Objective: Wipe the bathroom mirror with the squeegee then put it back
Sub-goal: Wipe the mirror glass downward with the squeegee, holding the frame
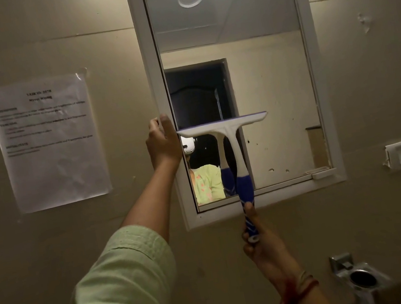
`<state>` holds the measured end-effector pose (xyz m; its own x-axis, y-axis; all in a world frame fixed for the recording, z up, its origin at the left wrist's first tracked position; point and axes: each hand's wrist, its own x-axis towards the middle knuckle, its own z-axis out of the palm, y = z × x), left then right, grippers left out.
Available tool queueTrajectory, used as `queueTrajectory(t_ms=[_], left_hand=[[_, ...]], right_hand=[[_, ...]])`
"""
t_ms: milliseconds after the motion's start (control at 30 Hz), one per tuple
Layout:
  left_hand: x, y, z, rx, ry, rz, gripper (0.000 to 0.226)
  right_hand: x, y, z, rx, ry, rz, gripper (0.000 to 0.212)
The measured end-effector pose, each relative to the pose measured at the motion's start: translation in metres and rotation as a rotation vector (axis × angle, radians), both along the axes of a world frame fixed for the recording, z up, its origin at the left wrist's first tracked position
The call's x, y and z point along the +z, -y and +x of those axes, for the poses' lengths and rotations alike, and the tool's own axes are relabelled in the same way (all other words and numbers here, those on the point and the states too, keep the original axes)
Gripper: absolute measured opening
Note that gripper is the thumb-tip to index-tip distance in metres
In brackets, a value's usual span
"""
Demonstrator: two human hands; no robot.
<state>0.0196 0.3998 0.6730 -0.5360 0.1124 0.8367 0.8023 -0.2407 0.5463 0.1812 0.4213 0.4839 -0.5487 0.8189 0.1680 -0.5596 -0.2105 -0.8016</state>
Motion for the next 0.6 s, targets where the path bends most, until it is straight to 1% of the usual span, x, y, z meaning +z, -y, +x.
queueTrajectory(t_ms=[100,200,233,433,500,600], left_hand=[[0.0,-0.002,0.0,-0.016,0.006,0.005,0.045],[-0.001,0.0,0.001,-0.021,0.006,0.005,0.045],[-0.001,0.001,0.001,-0.018,0.007,0.002,0.045],[-0.001,0.001,0.001,0.02,-0.004,-0.008,0.047],[-0.001,0.001,0.002,0.024,-0.003,0.0,0.046],[-0.001,0.0,0.001,0.025,0.007,-0.009,0.044]], right_hand=[[0.02,-0.002,0.005,-0.013,-0.048,0.048,0.044],[0.037,-0.005,0.005,-0.021,-0.058,0.109,0.057],[0.037,-0.005,0.003,-0.021,-0.051,0.11,0.057],[-0.016,-0.008,-0.001,0.071,-0.03,-0.001,0.033],[-0.02,-0.009,0.002,0.101,-0.042,-0.007,0.031],[-0.001,-0.011,0.003,0.081,-0.039,0.027,0.035]])
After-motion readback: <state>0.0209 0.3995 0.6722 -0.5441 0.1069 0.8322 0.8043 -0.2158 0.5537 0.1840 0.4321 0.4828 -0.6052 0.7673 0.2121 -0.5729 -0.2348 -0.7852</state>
